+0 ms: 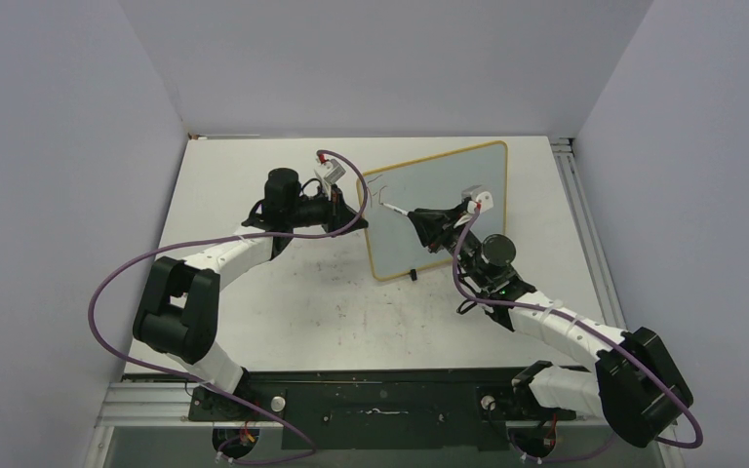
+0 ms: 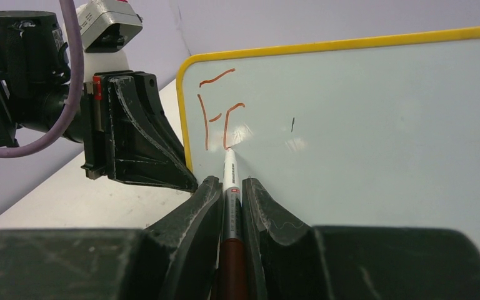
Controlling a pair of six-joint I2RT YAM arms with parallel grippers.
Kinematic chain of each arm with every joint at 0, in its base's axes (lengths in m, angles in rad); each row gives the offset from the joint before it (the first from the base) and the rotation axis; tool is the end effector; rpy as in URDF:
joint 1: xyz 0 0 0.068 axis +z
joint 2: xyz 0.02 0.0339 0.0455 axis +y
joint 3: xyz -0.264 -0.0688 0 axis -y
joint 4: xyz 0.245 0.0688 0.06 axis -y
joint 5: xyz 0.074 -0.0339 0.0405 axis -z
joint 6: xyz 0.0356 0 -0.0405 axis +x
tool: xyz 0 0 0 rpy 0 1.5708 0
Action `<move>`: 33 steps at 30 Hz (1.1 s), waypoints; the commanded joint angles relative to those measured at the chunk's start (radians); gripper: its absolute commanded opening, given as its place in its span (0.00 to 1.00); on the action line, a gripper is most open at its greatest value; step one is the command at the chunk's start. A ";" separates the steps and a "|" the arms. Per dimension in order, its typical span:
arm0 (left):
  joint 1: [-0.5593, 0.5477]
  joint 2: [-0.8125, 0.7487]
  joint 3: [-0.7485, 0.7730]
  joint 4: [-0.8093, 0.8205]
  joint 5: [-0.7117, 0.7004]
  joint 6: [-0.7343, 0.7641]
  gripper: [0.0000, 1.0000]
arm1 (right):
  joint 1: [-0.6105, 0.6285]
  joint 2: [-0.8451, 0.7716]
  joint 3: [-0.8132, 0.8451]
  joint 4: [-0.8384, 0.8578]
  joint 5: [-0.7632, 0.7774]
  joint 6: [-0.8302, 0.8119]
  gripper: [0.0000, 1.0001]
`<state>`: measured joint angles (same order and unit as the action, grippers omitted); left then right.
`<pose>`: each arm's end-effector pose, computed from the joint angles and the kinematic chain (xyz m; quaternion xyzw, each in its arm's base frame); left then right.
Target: Write a sentence on the whiteboard
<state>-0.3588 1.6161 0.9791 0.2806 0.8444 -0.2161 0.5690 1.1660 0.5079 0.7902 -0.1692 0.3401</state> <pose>0.3241 -0.1500 0.2457 0.2866 0.7306 -0.4703 0.4037 0.2113 0.1423 0.2682 -0.1381 0.6450 0.3791 0.6490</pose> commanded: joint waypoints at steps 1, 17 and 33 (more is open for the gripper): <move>0.001 -0.003 0.043 0.006 0.041 0.004 0.00 | -0.009 -0.026 0.023 0.031 0.072 -0.031 0.05; 0.001 -0.005 0.044 0.004 0.042 0.006 0.00 | -0.019 -0.001 0.070 0.103 0.074 -0.024 0.05; 0.001 -0.004 0.047 0.003 0.043 0.007 0.00 | -0.018 0.000 0.020 0.071 0.042 -0.002 0.05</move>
<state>-0.3580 1.6161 0.9825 0.2775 0.8486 -0.2157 0.5564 1.1744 0.5415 0.8394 -0.1131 0.3286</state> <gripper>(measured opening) 0.037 0.159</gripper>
